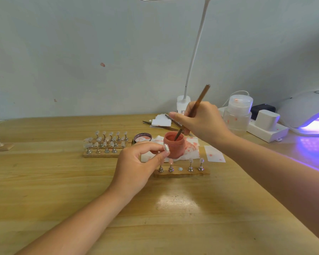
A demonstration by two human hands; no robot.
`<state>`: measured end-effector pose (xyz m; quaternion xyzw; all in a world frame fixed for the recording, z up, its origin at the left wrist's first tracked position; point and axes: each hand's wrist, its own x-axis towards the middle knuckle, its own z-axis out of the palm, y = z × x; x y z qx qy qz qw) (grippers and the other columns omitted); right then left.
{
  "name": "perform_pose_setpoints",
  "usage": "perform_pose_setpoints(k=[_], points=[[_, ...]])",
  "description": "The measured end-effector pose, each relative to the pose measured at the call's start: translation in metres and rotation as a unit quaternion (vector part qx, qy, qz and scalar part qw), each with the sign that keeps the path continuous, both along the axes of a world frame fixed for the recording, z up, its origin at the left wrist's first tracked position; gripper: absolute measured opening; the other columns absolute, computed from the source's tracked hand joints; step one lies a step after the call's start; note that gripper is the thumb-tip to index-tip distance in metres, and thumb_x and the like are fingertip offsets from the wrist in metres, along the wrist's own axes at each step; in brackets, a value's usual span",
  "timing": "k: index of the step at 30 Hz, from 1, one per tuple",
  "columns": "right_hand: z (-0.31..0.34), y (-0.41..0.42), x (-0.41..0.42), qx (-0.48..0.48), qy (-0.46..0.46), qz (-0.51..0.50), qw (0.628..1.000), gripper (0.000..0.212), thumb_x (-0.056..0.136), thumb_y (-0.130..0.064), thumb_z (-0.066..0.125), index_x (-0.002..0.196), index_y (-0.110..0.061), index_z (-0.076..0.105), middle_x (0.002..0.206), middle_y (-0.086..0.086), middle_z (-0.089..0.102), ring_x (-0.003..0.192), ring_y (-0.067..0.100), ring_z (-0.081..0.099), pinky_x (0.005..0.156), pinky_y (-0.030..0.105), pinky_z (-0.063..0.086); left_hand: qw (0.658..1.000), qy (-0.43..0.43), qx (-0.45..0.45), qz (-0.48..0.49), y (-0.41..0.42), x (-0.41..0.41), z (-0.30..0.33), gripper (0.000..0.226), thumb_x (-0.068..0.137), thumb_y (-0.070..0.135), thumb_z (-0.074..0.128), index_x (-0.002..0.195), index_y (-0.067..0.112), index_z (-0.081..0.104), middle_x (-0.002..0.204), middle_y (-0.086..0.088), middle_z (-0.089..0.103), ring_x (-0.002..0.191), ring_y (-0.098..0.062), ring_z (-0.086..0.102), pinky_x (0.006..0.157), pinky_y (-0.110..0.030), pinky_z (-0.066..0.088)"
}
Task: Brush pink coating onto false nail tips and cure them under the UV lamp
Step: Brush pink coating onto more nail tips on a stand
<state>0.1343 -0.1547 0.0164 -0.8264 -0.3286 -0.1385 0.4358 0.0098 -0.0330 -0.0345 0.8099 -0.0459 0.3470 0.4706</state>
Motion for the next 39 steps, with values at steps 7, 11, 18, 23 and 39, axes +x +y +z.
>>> perform_pose_setpoints(k=[7, 11, 18, 23, 39], points=[[-0.008, 0.012, -0.003, -0.103, -0.035, -0.027, 0.994, 0.053, 0.076, -0.055, 0.064, 0.067, -0.003, 0.06, 0.069, 0.008, 0.059, 0.067, 0.025, 0.059, 0.059, 0.035, 0.046, 1.0, -0.004, 0.001, -0.002, 0.001, 0.001, -0.001, 0.029, 0.075, 0.005, 0.071, 0.065, 0.031, 0.065, 0.064, 0.021, 0.065, 0.077, 0.005, 0.061, 0.075, -0.001, 0.038], [-0.002, 0.005, 0.002, -0.034, -0.013, -0.042, 0.998, 0.053, 0.079, -0.048, 0.066, 0.065, 0.002, 0.058, 0.05, -0.001, 0.05, 0.055, 0.018, 0.053, 0.058, 0.035, 0.046, 1.0, -0.008, 0.002, -0.005, 0.002, 0.002, -0.002, 0.03, 0.075, 0.005, 0.071, 0.064, 0.032, 0.064, 0.065, 0.02, 0.065, 0.075, 0.005, 0.061, 0.075, -0.003, 0.038], [0.002, -0.013, 0.015, 0.04, 0.049, -0.073, 0.995, 0.047, 0.081, -0.045, 0.065, 0.05, -0.014, 0.049, 0.047, 0.0, 0.05, 0.049, 0.012, 0.047, 0.059, 0.03, 0.041, 1.0, -0.009, 0.007, -0.007, 0.002, 0.002, -0.003, 0.029, 0.075, 0.006, 0.071, 0.064, 0.032, 0.065, 0.066, 0.021, 0.065, 0.074, 0.006, 0.06, 0.074, -0.002, 0.038], [0.003, -0.021, 0.02, 0.062, 0.058, -0.075, 0.994, 0.044, 0.082, -0.044, 0.064, 0.052, -0.015, 0.051, 0.046, -0.002, 0.051, 0.049, 0.008, 0.049, 0.062, 0.031, 0.044, 1.0, -0.003, 0.001, -0.007, 0.002, 0.002, -0.003, 0.03, 0.075, 0.005, 0.071, 0.063, 0.032, 0.065, 0.067, 0.021, 0.066, 0.075, 0.005, 0.061, 0.074, -0.002, 0.038], [-0.035, -0.037, -0.051, 0.245, -0.039, 0.102, 0.963, 0.019, 0.093, -0.029, 0.054, 0.081, -0.019, 0.065, 0.069, -0.013, 0.065, 0.06, 0.002, 0.061, 0.06, 0.014, 0.046, 1.0, -0.008, 0.01, 0.001, 0.001, 0.001, -0.003, 0.028, 0.075, 0.003, 0.071, 0.071, 0.031, 0.067, 0.067, 0.023, 0.065, 0.078, 0.007, 0.059, 0.077, -0.004, 0.039]])
